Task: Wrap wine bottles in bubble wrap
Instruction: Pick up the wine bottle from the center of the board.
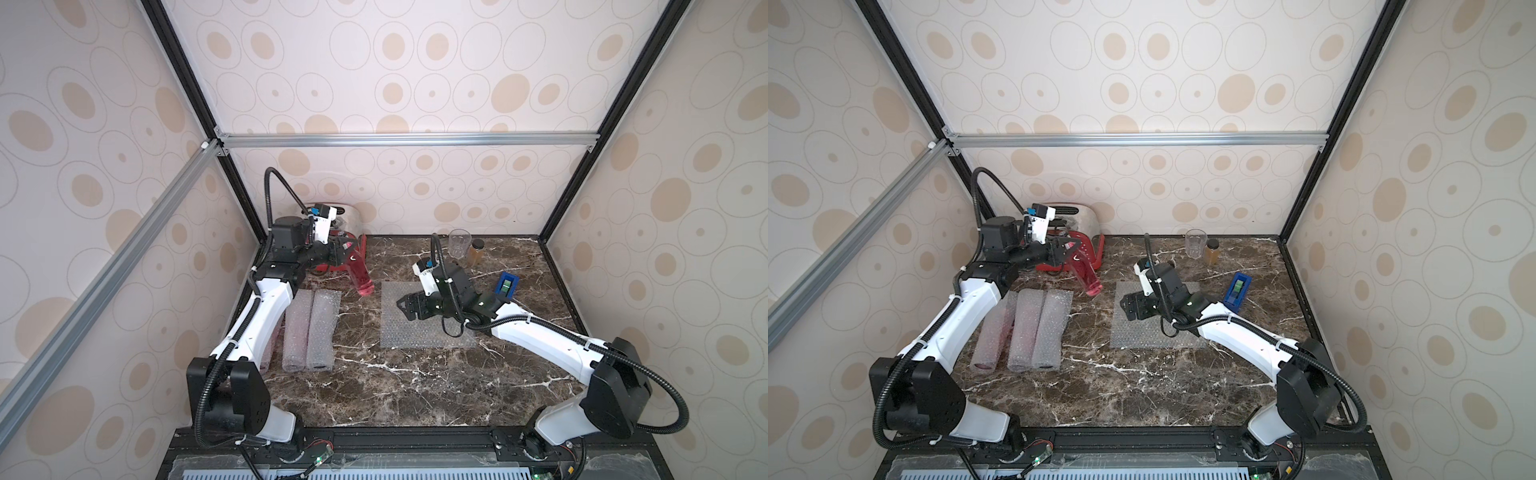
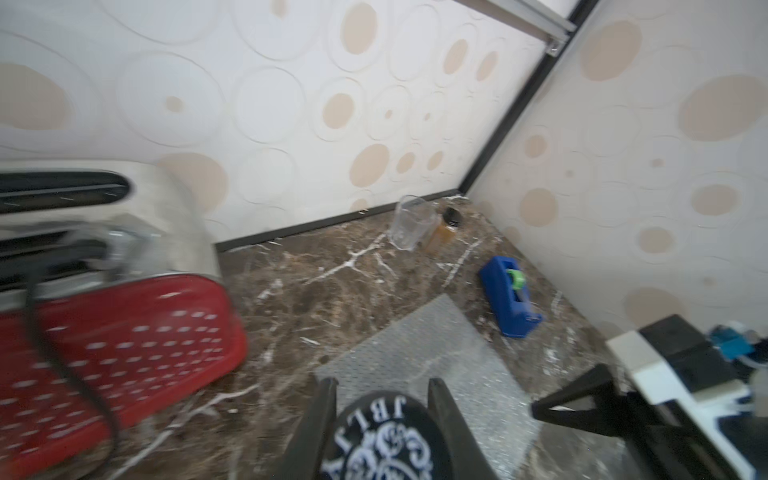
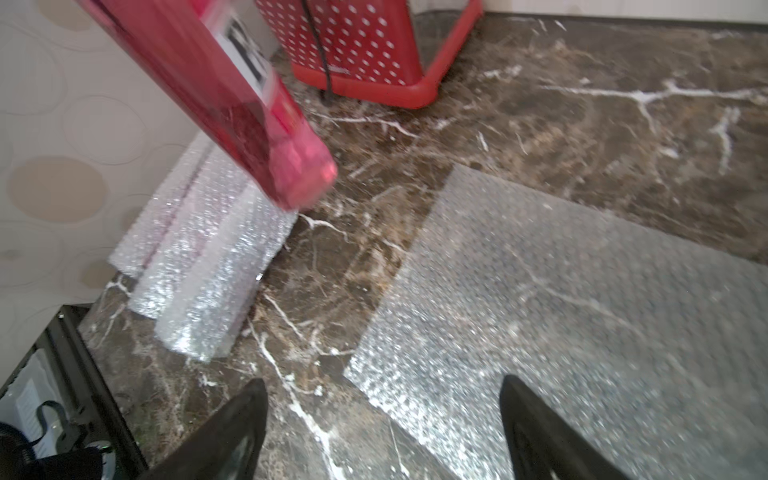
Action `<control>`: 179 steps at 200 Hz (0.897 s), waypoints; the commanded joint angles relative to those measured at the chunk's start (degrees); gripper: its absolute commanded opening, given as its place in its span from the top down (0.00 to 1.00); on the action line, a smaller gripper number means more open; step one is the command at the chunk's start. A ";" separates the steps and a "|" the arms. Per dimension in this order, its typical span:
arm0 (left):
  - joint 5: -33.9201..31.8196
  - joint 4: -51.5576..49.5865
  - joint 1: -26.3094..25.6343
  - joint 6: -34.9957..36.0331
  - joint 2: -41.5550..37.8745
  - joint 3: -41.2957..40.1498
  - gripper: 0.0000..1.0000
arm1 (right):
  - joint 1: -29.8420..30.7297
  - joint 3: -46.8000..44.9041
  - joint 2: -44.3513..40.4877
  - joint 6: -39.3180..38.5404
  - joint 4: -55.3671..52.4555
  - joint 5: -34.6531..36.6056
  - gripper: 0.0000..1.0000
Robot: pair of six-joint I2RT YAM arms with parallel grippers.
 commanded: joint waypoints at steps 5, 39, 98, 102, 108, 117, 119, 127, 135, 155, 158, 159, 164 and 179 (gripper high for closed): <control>6.01 1.51 -3.70 -7.96 -0.52 2.31 1.00 | 0.95 2.27 2.06 -3.19 2.92 -2.70 0.09; 9.36 3.77 -5.50 -11.43 1.32 2.06 1.00 | 1.86 4.73 5.28 -5.27 0.01 -0.36 0.09; 11.98 7.19 -6.69 -15.74 2.77 1.00 1.00 | 2.08 6.61 9.30 -4.65 0.47 -0.42 0.37; 11.91 7.17 -6.66 -15.78 2.85 0.88 1.00 | 2.05 6.67 9.37 -4.65 0.35 -0.28 0.44; 11.72 7.29 -6.77 -16.04 2.85 0.87 1.00 | 2.03 6.87 9.48 -4.40 -0.08 -0.01 0.54; 11.10 7.66 -6.73 -16.66 2.88 0.68 1.00 | 2.03 6.98 9.57 -3.82 -1.06 0.77 0.68; 10.95 7.69 -6.77 -16.67 2.85 0.67 0.97 | 2.00 7.06 9.57 -3.61 -1.30 0.63 0.71; 9.85 7.41 -6.72 -16.75 2.67 0.75 0.68 | 1.92 7.20 9.44 -3.11 -2.87 1.35 0.84; 8.38 6.20 -6.74 -15.97 2.31 1.01 0.50 | 2.02 6.94 8.94 -2.38 -4.29 2.50 1.00; 6.22 2.68 -6.70 -12.92 1.53 1.88 0.30 | 1.65 4.26 6.70 0.05 -7.03 5.17 1.00; 6.09 2.29 -6.76 -12.66 1.35 1.90 0.26 | 1.57 3.80 6.40 0.46 -7.49 5.63 1.00; 5.99 2.14 -6.73 -12.53 1.28 1.94 0.23 | 1.52 3.66 6.27 0.67 -7.57 5.75 1.00; 5.31 1.23 -6.77 -11.83 0.94 1.92 0.12 | 1.19 2.79 5.68 1.37 -8.48 6.40 1.00; 2.17 -2.41 -6.73 -9.60 -0.17 1.42 0.04 | -0.58 1.00 4.52 4.67 -11.59 7.20 0.99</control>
